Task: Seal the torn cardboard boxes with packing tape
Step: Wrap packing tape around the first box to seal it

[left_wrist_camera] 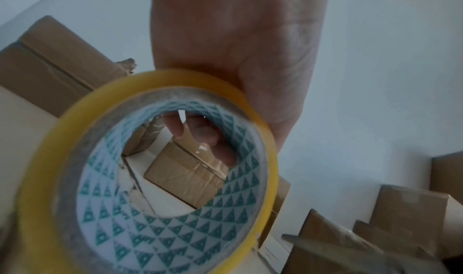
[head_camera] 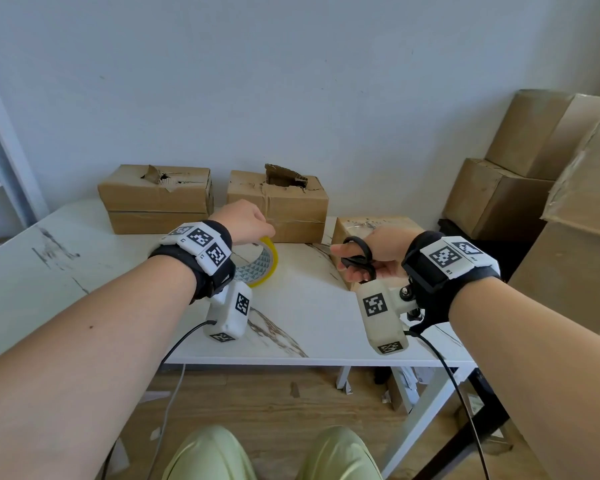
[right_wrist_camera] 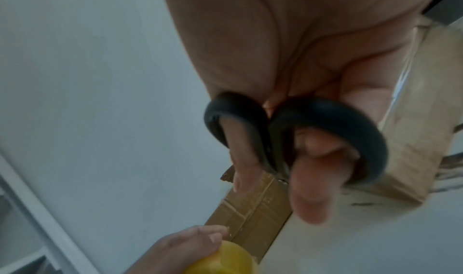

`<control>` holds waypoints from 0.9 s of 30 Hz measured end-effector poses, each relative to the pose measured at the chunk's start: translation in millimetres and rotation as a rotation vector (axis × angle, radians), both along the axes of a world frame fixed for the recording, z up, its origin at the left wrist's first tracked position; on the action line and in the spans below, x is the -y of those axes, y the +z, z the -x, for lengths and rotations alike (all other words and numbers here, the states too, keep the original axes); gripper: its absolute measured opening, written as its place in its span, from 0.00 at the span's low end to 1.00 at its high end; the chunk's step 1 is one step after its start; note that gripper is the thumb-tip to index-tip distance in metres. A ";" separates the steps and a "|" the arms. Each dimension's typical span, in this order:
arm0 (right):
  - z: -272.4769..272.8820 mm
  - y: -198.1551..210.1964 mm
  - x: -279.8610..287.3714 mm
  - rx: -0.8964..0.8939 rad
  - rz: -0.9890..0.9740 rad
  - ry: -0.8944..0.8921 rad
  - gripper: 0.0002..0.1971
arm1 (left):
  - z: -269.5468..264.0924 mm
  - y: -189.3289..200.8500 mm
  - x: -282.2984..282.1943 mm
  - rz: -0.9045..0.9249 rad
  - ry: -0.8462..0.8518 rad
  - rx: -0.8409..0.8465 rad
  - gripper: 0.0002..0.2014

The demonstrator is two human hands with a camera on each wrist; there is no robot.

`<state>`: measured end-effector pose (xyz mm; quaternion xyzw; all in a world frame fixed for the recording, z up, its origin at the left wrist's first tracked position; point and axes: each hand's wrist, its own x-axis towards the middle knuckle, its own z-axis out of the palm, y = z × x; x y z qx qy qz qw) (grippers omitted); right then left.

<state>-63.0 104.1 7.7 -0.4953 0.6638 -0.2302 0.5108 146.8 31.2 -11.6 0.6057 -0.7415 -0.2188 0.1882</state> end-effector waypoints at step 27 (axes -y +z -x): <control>30.8 20.9 46.9 -0.594 0.453 -0.270 0.11 | 53.4 16.1 2.2 -0.041 -0.064 -0.109 0.14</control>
